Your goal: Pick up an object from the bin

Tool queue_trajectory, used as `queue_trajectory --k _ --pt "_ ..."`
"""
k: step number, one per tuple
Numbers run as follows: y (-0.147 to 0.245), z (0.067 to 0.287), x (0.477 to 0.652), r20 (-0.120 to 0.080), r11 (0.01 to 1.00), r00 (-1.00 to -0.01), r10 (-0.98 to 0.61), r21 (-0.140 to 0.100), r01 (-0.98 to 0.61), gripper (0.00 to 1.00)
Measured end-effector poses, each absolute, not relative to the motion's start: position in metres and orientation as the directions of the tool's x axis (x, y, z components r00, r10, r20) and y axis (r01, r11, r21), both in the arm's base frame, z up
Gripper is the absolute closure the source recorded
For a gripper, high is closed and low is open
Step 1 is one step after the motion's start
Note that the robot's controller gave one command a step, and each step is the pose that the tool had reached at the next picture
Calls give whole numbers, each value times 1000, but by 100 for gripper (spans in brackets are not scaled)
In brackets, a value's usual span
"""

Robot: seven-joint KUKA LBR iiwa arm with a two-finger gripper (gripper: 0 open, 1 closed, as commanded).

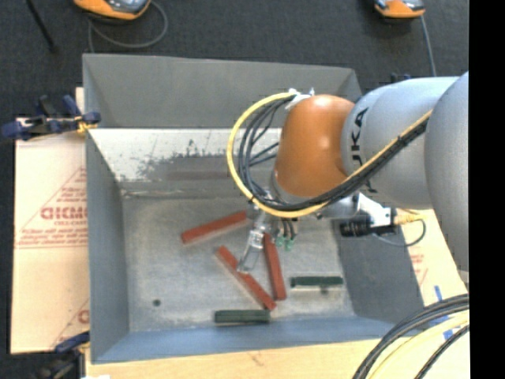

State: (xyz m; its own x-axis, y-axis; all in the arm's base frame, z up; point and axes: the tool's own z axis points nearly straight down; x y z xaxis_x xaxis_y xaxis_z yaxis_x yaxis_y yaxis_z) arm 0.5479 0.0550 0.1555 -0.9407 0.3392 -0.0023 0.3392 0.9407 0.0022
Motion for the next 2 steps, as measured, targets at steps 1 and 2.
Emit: queue_trajectory --k 1,2 --pt "76 118 597 -5 952 -952 307 2 307 0" --pt "105 70 634 -4 985 -985 175 0 175 0"
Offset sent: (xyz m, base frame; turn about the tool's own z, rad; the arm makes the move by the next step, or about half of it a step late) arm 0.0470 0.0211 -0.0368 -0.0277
